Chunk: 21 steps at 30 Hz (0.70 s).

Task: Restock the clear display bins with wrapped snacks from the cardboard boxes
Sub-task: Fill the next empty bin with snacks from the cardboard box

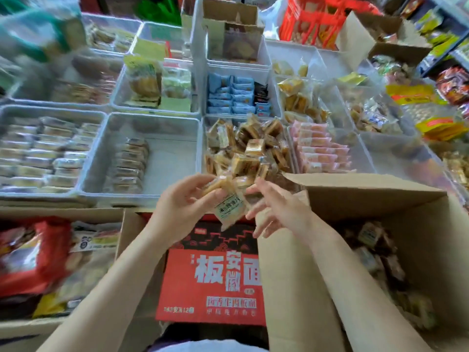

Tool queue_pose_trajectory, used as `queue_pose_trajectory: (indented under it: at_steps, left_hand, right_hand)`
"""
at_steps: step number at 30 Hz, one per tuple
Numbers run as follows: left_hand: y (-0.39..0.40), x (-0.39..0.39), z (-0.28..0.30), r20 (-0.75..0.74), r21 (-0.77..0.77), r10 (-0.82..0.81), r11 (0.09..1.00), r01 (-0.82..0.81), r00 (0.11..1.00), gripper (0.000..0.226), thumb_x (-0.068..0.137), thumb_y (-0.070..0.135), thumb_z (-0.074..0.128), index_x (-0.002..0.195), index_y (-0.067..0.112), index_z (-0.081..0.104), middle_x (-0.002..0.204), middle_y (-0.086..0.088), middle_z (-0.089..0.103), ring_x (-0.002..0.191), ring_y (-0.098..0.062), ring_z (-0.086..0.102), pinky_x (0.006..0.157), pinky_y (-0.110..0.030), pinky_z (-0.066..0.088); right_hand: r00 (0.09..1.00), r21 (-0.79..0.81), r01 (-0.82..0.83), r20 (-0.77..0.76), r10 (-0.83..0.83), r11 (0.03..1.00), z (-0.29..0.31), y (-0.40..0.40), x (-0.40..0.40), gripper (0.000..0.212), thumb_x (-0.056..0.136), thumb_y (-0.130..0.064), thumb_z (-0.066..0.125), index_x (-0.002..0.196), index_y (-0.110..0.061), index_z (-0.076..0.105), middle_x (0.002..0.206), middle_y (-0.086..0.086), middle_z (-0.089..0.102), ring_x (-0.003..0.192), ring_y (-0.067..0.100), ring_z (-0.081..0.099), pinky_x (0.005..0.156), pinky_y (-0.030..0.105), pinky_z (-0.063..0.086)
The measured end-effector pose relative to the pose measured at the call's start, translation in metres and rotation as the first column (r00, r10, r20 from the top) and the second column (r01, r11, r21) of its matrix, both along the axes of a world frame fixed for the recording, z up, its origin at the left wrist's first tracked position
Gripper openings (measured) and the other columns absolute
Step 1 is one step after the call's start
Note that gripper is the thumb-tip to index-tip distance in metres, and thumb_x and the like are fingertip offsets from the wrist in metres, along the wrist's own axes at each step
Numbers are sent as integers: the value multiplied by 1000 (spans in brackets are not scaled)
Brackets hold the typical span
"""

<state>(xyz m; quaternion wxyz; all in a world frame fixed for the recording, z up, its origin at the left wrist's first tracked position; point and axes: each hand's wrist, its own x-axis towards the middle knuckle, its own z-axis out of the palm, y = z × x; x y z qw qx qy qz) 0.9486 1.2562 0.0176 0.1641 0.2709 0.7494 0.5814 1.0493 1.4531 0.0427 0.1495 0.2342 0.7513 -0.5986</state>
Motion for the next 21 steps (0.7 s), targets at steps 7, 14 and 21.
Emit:
queue_pose_trajectory:
  at_steps: [7,14,21]
  left_hand:
    - [-90,-86,-63,148,-77,52,996,-41,988,28,80,62,74,100,43,69,89,18,74,80,3,67,72,-17,54]
    - [-186,-150,-172,-451,-650,-68,708,-275,890,58,91,52,40,128,14,65,129,-7,65,125,-27,54,110,-43,29]
    - [-196,-150,-193,-431,-715,-191,669,-205,882,61,98,46,38,146,11,50,149,-10,51,144,-30,39,122,-48,11]
  right_hand:
    - [964,85,-219,-137,229,972,-63,-103,-107,26,93,-34,70,116,-41,63,109,-7,72,99,15,69,78,29,57]
    - [970,655,-123,-78,229,745,-121,-143,-222,35,89,-34,70,123,-28,62,107,-6,59,95,15,57,81,31,46]
    - [727,456,-676,539,426,578,-180,-168,-285,39,91,-36,69,126,-18,67,128,2,65,117,23,59,96,29,46]
